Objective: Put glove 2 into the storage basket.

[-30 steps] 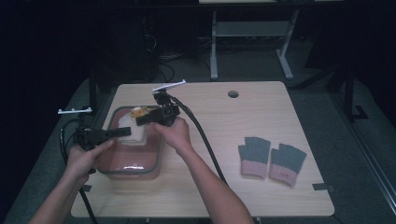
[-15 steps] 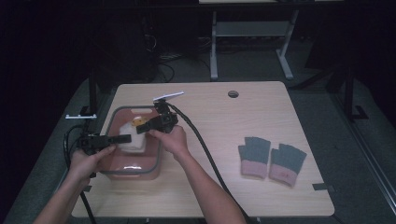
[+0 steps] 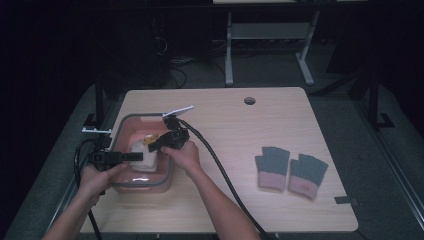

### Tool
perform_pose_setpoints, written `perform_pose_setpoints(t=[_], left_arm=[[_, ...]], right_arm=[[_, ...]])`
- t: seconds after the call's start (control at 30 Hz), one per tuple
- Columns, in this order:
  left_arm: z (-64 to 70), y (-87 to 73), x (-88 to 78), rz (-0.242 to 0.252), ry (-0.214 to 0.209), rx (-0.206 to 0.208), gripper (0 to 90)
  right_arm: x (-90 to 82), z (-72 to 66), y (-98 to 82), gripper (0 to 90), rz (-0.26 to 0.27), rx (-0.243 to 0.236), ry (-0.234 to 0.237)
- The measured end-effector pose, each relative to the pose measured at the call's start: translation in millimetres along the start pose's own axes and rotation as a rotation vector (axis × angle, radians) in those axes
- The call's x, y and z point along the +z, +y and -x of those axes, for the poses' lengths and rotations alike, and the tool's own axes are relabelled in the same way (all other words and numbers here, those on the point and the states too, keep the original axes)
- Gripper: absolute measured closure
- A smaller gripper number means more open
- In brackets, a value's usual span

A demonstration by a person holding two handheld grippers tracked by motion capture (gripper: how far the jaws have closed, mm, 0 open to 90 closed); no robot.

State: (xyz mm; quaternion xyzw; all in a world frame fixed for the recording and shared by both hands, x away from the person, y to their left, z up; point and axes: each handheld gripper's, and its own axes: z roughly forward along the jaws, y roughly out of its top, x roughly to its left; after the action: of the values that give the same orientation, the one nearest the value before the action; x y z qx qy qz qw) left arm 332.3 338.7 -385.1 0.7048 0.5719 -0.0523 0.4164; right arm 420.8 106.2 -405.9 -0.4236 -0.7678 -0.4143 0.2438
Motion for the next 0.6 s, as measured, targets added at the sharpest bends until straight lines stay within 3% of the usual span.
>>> perform_pose_setpoints(t=[0.6], left_arm=[[2.2,-5.9,9.5,-0.036,0.081,0.010,67.3]], right_arm=[[-5.5,-8.3,0.3,77.5,-0.050,-0.051,-0.109]])
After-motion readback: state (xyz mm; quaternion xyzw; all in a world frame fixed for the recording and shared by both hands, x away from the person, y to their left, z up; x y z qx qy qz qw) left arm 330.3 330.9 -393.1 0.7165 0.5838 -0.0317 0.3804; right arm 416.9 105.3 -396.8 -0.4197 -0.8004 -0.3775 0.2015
